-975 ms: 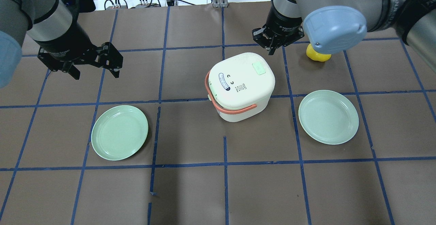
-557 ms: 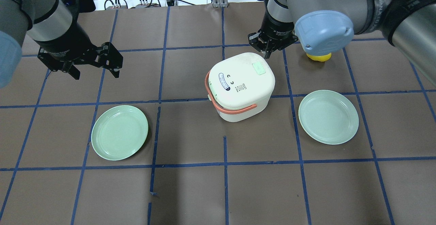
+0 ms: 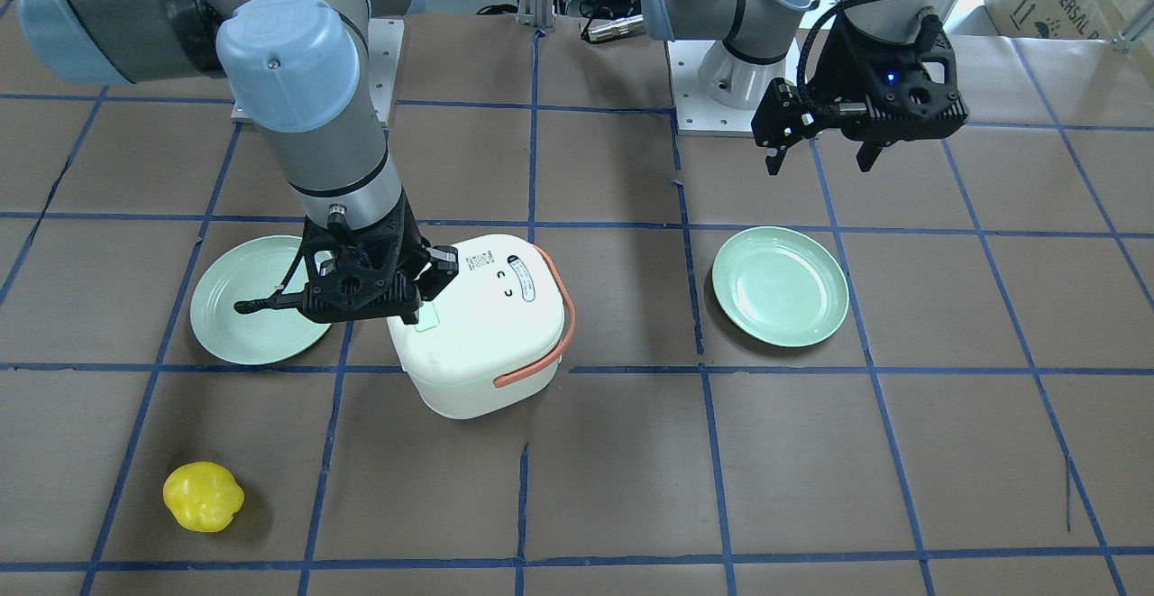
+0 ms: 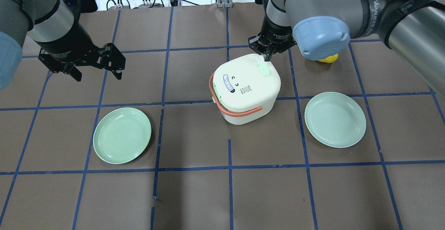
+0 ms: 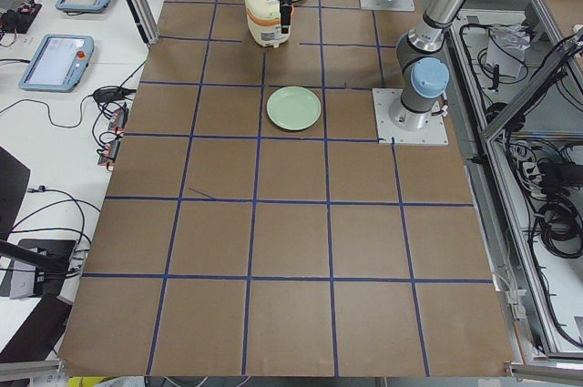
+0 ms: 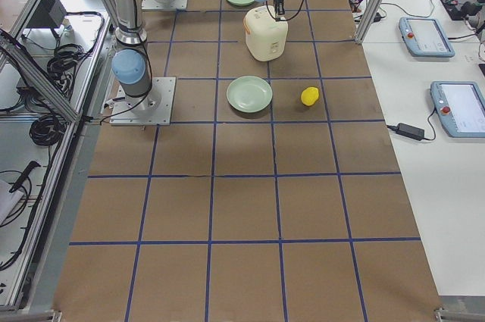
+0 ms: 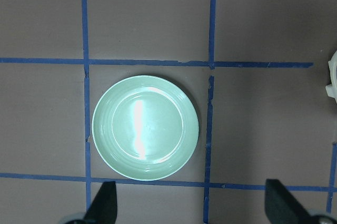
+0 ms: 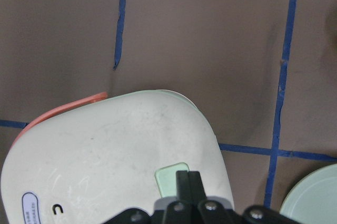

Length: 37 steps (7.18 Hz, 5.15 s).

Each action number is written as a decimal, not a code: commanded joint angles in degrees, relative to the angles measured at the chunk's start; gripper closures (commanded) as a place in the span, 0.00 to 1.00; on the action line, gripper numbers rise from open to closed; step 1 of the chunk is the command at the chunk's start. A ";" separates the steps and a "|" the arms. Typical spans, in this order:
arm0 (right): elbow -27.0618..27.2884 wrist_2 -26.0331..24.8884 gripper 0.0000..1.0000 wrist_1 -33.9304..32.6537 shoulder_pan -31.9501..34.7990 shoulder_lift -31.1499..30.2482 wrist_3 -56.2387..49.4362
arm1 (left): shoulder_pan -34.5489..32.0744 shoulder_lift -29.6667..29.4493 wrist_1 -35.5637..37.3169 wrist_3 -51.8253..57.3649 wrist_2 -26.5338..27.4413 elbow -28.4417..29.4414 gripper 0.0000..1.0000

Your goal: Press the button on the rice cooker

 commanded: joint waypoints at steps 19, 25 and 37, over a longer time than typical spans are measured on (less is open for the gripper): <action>-1.49 0.26 0.90 2.18 0.58 -0.69 -0.07 | 0.00 0.00 0.00 0.00 0.00 0.00 0.00; -3.18 -0.79 0.01 7.84 -4.41 -8.16 0.72 | 0.00 0.00 0.00 0.00 0.00 0.00 0.00; -0.10 -2.98 0.01 12.41 -8.83 -10.98 0.01 | 0.00 0.00 0.00 0.00 0.00 0.00 0.00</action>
